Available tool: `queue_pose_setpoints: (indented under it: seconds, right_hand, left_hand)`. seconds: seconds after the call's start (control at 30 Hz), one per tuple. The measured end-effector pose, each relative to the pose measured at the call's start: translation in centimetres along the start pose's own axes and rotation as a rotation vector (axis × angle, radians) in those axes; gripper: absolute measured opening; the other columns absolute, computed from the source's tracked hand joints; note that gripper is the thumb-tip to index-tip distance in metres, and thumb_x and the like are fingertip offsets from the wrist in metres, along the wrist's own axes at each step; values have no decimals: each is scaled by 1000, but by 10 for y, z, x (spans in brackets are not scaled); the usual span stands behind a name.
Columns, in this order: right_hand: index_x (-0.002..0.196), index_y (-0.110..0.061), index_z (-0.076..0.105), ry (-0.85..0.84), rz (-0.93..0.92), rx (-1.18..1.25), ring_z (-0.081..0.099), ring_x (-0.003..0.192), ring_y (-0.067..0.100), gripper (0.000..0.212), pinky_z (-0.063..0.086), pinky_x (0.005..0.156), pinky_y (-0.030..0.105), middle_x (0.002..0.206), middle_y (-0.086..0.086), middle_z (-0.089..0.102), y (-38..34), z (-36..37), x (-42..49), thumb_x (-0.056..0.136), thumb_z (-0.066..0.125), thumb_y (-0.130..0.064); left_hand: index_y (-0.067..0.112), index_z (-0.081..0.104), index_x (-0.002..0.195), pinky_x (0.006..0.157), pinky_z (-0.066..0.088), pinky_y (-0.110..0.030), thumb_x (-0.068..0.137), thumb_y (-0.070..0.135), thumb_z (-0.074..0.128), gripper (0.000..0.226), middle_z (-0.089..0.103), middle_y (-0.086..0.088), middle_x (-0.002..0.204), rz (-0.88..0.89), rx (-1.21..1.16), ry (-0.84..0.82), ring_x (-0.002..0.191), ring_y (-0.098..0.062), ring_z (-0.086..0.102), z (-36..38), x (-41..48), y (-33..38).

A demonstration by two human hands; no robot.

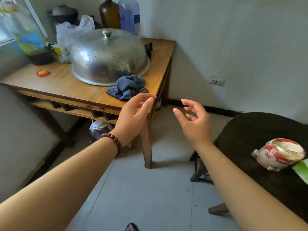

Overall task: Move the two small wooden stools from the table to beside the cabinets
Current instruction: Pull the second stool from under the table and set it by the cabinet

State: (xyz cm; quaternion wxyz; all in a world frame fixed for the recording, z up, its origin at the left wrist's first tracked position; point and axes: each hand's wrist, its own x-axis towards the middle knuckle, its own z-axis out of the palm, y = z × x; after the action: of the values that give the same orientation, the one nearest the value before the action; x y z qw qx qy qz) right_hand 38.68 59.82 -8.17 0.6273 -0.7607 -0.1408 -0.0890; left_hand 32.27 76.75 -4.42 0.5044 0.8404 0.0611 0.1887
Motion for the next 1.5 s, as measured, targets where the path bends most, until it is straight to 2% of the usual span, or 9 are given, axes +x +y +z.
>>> queue_pose_setpoints:
  seconds: [0.13, 0.27, 0.4, 0.63, 0.93, 1.1, 1.23, 1.4, 1.5]
  right_hand:
    - [103, -35, 61, 121, -6, -24, 54, 102, 2, 27, 48, 85, 25, 108, -14, 59, -2, 12, 21, 79, 72, -29]
    - [102, -34, 61, 209, -5, -51, 54, 100, 1, 26, 47, 85, 22, 106, -17, 57, 6, 12, 34, 80, 72, -27]
    - [103, -32, 62, 296, 64, -92, 55, 100, 2, 26, 48, 87, 25, 109, -8, 62, 25, -1, 46, 80, 72, -26]
    - [108, -25, 63, 392, 130, -168, 55, 101, 3, 28, 50, 88, 30, 109, -9, 61, 60, -34, 70, 81, 70, -25]
    - [109, -25, 61, 500, 239, -190, 55, 104, 5, 29, 50, 92, 33, 112, -6, 61, 112, -75, 101, 82, 70, -24]
    - [112, -23, 62, 557, 302, -202, 55, 106, 6, 31, 51, 92, 33, 113, -6, 61, 136, -92, 106, 82, 70, -25]
    - [111, -21, 63, 652, 347, -218, 56, 107, 6, 31, 51, 91, 34, 114, -4, 62, 156, -100, 110, 81, 70, -26]
    - [109, -26, 64, 784, 425, -242, 56, 105, 2, 30, 50, 90, 26, 113, -9, 62, 177, -105, 116, 80, 71, -28]
    - [107, -28, 63, 878, 455, -297, 56, 103, 2, 29, 49, 86, 22, 110, -11, 62, 189, -102, 119, 80, 72, -27]
  left_hand:
    - [36, 59, 106, 77, 42, -14, 91, 46, 41, 25, 63, 14, 103, 92, -3, -97, 96, 5, 57, 3, 43, -9]
    - [31, 60, 107, 72, 39, -6, 91, 46, 40, 29, 59, 9, 106, 148, 10, -116, 96, 9, 52, 20, 72, -21]
    - [27, 61, 106, 72, 37, 0, 92, 40, 42, 27, 60, 4, 105, 160, -52, -172, 94, 6, 53, 46, 94, -32]
    - [28, 60, 107, 77, 40, -4, 93, 38, 41, 26, 60, 6, 108, 155, -107, -301, 98, 4, 53, 105, 134, -40]
    - [35, 58, 106, 85, 45, -20, 90, 46, 40, 26, 61, 11, 109, 149, -145, -481, 101, -4, 57, 189, 184, -50]
    - [40, 57, 108, 86, 45, -20, 90, 48, 40, 27, 62, 14, 109, 147, -150, -590, 102, -2, 57, 226, 205, -58]
    - [37, 58, 108, 87, 47, -21, 89, 49, 39, 29, 62, 17, 107, 170, -167, -675, 101, -2, 58, 257, 225, -62]
    - [28, 58, 110, 91, 46, -29, 92, 39, 41, 28, 62, 7, 107, 198, -173, -839, 101, -8, 58, 296, 246, -69]
    - [30, 57, 109, 88, 43, -16, 95, 34, 40, 23, 62, 11, 103, 218, -190, -937, 99, -1, 56, 317, 256, -72]
